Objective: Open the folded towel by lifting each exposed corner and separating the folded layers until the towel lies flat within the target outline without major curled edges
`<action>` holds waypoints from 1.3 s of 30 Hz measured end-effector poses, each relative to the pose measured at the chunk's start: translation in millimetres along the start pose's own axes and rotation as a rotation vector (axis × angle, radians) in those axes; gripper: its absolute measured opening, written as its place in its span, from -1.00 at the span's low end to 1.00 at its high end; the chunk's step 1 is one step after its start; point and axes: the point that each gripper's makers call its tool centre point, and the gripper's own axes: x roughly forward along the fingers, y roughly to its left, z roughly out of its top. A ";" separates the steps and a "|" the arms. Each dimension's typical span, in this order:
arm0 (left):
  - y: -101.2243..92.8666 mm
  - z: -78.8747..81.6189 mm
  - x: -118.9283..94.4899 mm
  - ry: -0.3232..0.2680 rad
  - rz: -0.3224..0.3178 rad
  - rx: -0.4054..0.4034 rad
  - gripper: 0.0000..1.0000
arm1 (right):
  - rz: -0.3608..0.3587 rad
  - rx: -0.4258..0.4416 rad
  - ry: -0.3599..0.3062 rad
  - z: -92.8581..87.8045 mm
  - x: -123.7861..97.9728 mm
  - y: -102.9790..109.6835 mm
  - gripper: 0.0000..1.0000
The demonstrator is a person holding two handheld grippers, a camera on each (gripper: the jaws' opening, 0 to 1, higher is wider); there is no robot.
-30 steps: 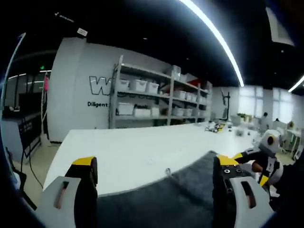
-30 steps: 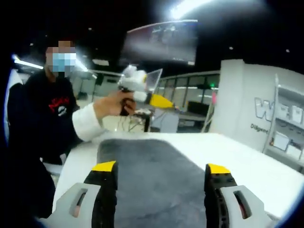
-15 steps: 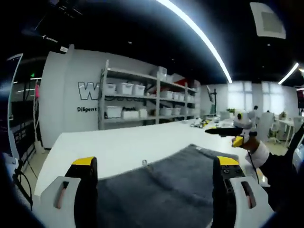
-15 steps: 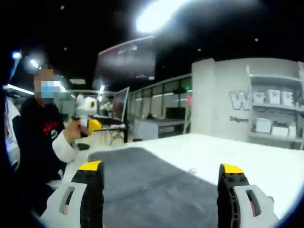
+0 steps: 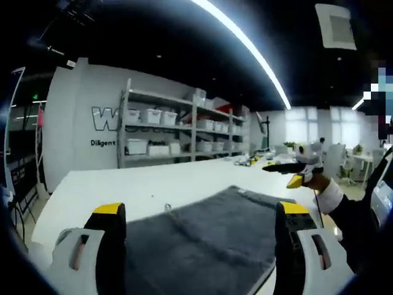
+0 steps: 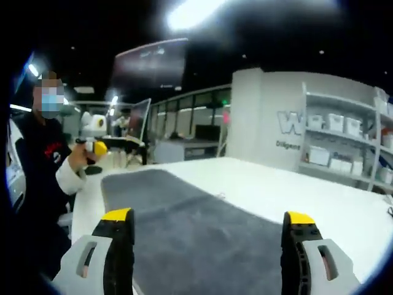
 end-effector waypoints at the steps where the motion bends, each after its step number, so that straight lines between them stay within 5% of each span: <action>1: 1.2 -2.8 -1.3 0.008 0.006 0.001 1.00 | -0.006 -0.004 0.002 -1.2 -1.7 -0.8 0.99; 11: 5.0 -20.2 -11.4 0.052 0.047 0.045 1.00 | -0.045 -0.001 -0.005 -9.0 -20.0 -3.4 0.99; 19: 9.0 -15.6 -20.4 0.020 0.117 0.090 0.99 | -0.073 -0.001 -0.004 -25.1 -34.0 -10.0 0.99; 33: 3.6 -43.1 -36.0 0.058 0.141 0.029 0.99 | -0.081 -0.056 0.010 -25.1 -41.6 -9.7 0.99; 39: 0.9 -45.7 -46.7 0.031 0.150 -0.002 0.99 | -0.071 -0.026 -0.005 -24.7 -49.2 -3.0 0.99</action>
